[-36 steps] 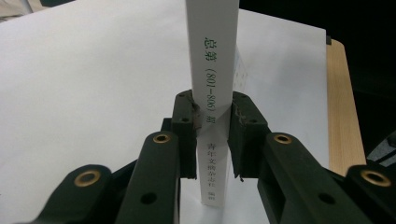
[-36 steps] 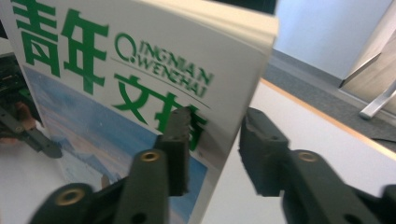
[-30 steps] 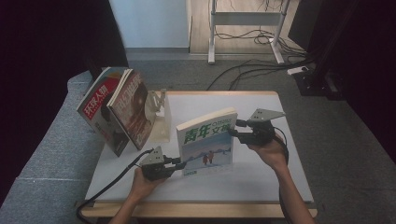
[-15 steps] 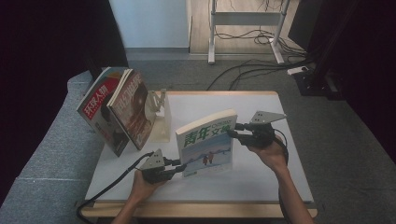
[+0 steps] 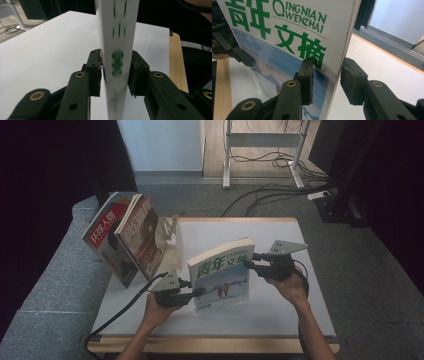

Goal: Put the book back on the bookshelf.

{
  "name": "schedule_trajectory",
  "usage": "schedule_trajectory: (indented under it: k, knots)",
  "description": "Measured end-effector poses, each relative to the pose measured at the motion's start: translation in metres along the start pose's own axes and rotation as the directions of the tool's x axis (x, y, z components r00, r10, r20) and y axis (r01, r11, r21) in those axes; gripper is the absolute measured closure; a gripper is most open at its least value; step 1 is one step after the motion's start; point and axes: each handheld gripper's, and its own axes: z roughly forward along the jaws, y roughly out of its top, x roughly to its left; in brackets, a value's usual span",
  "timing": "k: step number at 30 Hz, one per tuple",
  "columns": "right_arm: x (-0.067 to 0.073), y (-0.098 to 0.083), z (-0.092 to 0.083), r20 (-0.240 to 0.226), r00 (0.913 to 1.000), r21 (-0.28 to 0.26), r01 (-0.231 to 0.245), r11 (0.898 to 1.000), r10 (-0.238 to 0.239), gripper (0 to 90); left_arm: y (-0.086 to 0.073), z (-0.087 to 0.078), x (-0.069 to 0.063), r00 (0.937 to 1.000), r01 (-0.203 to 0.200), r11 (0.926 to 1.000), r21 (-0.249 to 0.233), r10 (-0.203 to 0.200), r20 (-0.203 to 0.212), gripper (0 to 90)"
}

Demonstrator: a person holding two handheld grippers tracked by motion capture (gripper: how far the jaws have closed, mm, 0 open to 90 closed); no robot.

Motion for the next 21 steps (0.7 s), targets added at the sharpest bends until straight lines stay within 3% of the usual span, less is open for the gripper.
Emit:
schedule_trajectory:
  k: [7, 13, 21]
  knots:
    - [0.000, 0.000, 0.000, 0.000, 1.0000, -0.001, 0.001, 1.000, -0.001, 62.0, 0.022, 0.001, 0.002, 0.9999, 0.011, 0.9999, 0.002, -0.011, -0.001, 62.1]
    - [0.000, 0.000, 0.000, 0.000, 1.0000, -0.002, -0.001, 1.000, 0.001, 62.0, 0.042, -0.003, 0.006, 0.9988, 0.045, 0.9989, -0.015, -0.045, 0.018, 58.3]
    - [0.001, 0.000, 0.000, 0.001, 1.0000, -0.001, 0.003, 1.000, -0.003, 62.2, 0.073, -0.011, 0.009, 0.9994, 0.033, 0.9989, -0.034, -0.033, 0.000, 58.1]
